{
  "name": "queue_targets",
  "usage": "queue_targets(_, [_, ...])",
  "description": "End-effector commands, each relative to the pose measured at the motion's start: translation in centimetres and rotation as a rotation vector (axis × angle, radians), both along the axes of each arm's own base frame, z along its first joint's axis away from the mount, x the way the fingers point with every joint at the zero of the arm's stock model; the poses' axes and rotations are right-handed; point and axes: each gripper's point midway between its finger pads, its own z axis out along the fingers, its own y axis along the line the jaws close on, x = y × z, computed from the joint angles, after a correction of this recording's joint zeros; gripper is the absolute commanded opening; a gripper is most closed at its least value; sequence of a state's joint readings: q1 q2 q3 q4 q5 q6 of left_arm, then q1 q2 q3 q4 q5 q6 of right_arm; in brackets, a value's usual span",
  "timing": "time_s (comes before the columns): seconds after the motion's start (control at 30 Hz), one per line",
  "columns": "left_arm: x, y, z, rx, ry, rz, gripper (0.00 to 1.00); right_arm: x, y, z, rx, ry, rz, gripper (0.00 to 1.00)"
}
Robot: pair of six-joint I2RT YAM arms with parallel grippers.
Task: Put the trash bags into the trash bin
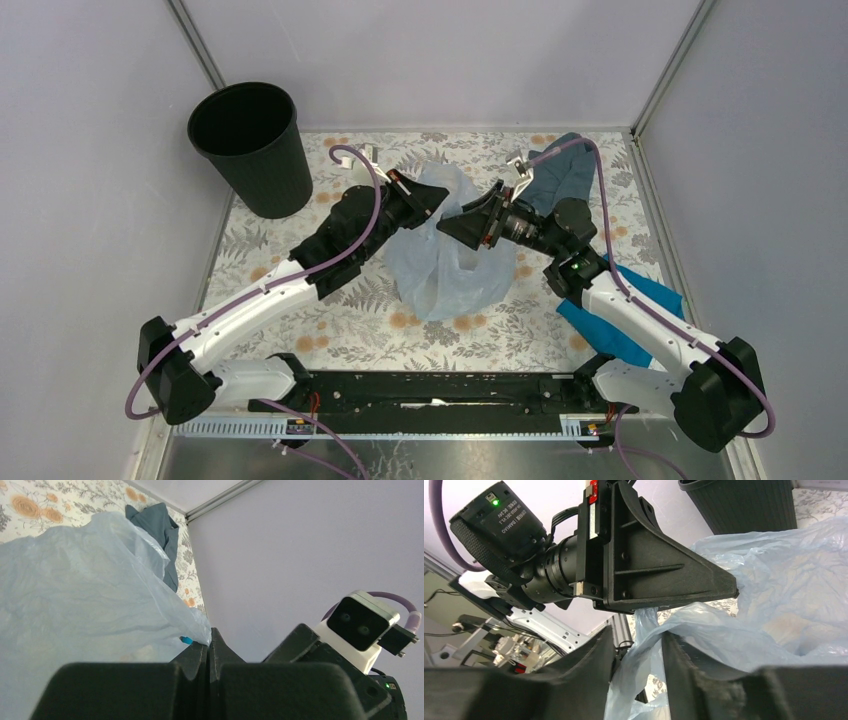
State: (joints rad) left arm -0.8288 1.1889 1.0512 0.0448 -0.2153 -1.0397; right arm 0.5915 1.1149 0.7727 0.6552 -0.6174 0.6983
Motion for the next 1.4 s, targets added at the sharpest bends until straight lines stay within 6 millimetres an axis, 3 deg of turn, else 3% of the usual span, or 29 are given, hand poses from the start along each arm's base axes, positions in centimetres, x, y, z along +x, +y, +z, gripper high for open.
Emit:
queue_targets(0.0, [0.2, -0.1, 2.0, -0.066, -0.04, 0.015, 0.0, -0.4, 0.0, 0.4, -0.018, -0.069, -0.019, 0.59])
queue_targets(0.17, [0.3, -0.4, 2.1, -0.064, -0.04, 0.009, 0.0, 0.1, 0.9, -1.0, -0.115, -0.112, -0.056, 0.68])
queue_targets(0.47, [0.3, -0.9, 1.7, -0.059, -0.029, -0.006, 0.0, 0.8, 3.1, -1.2, -0.178, -0.16, -0.116, 0.64])
queue_targets(0.5, [0.2, -1.0, 1.6, -0.055, -0.03, -0.009, 0.0, 0.9, 3.1, -1.1, -0.175, -0.158, -0.123, 0.58])
queue_targets(0.53, [0.2, -1.0, 1.7, -0.048, -0.034, -0.012, 0.0, 1.0, 3.1, -1.1, -0.173, -0.154, -0.13, 0.47])
queue_targets(0.6, [0.0, -0.9, 2.0, -0.008, -0.062, -0.028, 0.0, 1.5, 2.8, -1.6, -0.178, -0.134, -0.167, 0.12])
queue_targets(0.63, [-0.1, -0.6, 2.2, 0.016, -0.076, -0.026, 0.07, 1.8, 2.5, -2.1, -0.187, -0.118, -0.19, 0.04])
queue_targets(0.7, [-0.2, 0.3, 2.6, 0.078, -0.111, -0.01, 0.39, 2.2, 2.0, -3.2, -0.218, -0.096, -0.224, 0.0])
queue_targets(0.77, [-0.4, 1.8, 3.1, 0.169, -0.16, 0.014, 0.71, 2.4, 1.4, -4.2, -0.245, -0.079, -0.252, 0.0])
queue_targets(0.87, [-0.1, 5.4, 4.0, 0.383, -0.231, 0.089, 0.95, 2.4, 0.2, -5.0, -0.267, -0.065, -0.301, 0.0])
queue_targets(0.97, [1.5, 10.7, 5.3, 0.648, -0.24, 0.216, 0.99, 2.2, -0.9, -5.0, -0.283, -0.07, -0.337, 0.0])
queue_targets(1.13, [6.6, 20.3, 6.5, 0.943, -0.1, 0.462, 0.99, 1.4, -2.4, -4.1, -0.292, -0.095, -0.363, 0.0])
queue_targets(1.27, [11.5, 24.8, 6.0, 1.053, -0.021, 0.602, 0.99, 0.8, -3.1, -3.4, -0.305, -0.115, -0.364, 0.0])
queue_targets(1.37, [15.0, 26.7, 5.5, 1.077, 0.019, 0.671, 0.99, 0.3, -3.8, -3.0, -0.322, -0.13, -0.371, 0.0])
